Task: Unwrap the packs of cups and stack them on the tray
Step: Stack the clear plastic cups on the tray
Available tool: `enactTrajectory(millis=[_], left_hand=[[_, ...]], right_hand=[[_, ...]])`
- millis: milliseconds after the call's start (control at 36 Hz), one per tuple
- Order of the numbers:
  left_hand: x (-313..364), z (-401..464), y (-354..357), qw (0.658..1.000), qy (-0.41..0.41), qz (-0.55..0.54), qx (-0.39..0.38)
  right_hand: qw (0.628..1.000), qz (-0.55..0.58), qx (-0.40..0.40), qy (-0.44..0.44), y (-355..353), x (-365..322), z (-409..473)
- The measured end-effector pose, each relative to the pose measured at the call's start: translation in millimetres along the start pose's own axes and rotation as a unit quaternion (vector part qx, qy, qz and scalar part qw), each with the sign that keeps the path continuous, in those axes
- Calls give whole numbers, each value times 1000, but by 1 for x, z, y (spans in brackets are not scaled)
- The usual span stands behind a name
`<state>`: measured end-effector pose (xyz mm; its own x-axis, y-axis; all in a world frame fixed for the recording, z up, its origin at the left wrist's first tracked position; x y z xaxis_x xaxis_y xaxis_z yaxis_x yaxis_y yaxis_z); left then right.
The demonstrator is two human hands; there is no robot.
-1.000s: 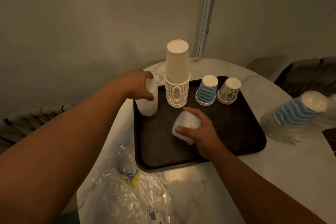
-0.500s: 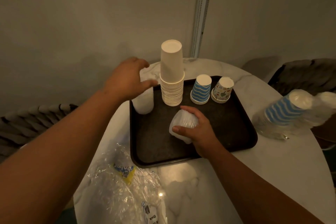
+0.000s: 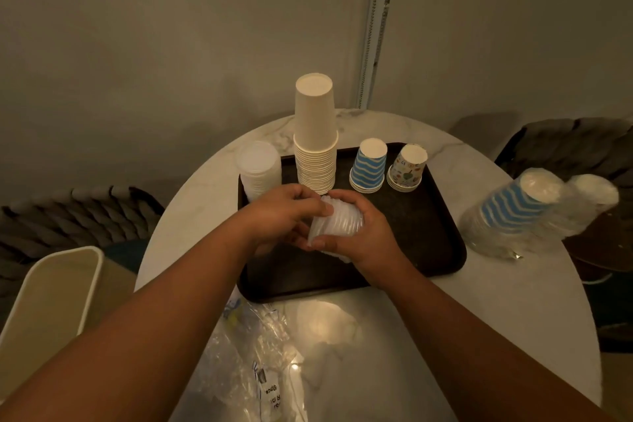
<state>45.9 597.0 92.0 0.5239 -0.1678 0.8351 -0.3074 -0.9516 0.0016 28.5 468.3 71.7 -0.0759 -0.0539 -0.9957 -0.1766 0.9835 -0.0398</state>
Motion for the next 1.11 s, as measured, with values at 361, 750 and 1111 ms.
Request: enactTrajectory(millis=[361,750,1111], left_hand=[[6,-5,-1,1000,3,17,-24],[14,-13,-31,999,9,35,6],[106,7,-94,832,114,526,136]], right_hand=[[1000,0,-7,-7,6,-6,-1],[999,9,45,-9,15,-3,8],[998,-18,55,17,12,7,17]])
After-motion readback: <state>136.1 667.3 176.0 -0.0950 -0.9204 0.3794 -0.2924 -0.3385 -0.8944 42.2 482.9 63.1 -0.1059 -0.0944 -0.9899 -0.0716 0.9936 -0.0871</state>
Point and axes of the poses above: each hand's wrist, its own z-axis towards the middle knuckle, its own y-axis out of the palm, x = y × z, the point moved 8 cm from there along z, towards the middle knuckle, and after that the axes turned 7 degrees about -z, right-handed, at the moved point
